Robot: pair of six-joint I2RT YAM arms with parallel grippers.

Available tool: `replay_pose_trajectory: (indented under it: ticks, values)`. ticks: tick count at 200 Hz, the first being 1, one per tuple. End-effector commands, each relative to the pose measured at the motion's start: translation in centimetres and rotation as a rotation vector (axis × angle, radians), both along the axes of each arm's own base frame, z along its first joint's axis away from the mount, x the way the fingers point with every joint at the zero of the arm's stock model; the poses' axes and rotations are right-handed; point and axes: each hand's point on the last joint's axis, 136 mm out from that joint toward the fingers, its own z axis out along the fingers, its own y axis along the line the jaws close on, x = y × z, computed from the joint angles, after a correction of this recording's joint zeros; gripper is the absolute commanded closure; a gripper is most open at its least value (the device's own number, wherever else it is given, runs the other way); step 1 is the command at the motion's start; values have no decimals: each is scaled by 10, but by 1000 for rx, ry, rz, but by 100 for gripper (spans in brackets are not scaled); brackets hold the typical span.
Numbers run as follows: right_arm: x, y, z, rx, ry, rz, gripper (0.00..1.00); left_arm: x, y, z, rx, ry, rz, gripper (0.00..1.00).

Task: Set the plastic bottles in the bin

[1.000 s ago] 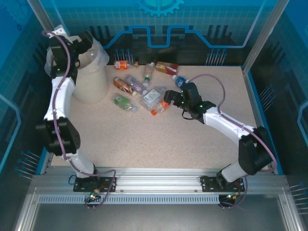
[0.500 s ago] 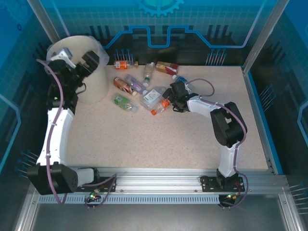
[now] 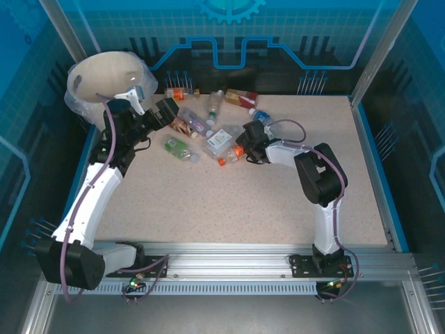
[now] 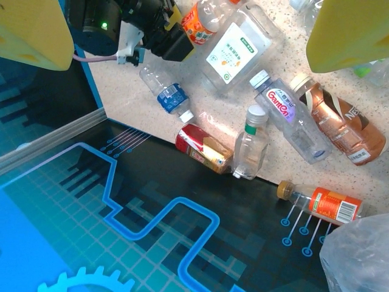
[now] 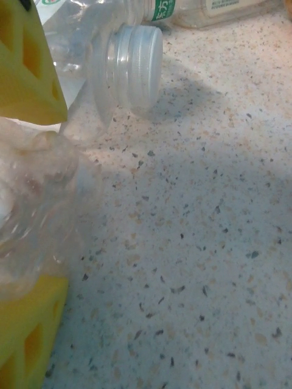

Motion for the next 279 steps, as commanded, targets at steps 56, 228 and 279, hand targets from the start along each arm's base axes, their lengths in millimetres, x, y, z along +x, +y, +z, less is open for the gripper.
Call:
replay_pose_trajectory:
  ticks: [56,228,279]
  values:
    - [-9,-6,87,-62,-267,166,60,10,-46,-31,25,60,-242,1]
    - [-120,71,300,167,-890,694,65,-62,-208,-44,39,-64,-1083,12]
    - [-127,80,308,189,-905,736,63,-73,-210,-41,21,-105,-1134,38]
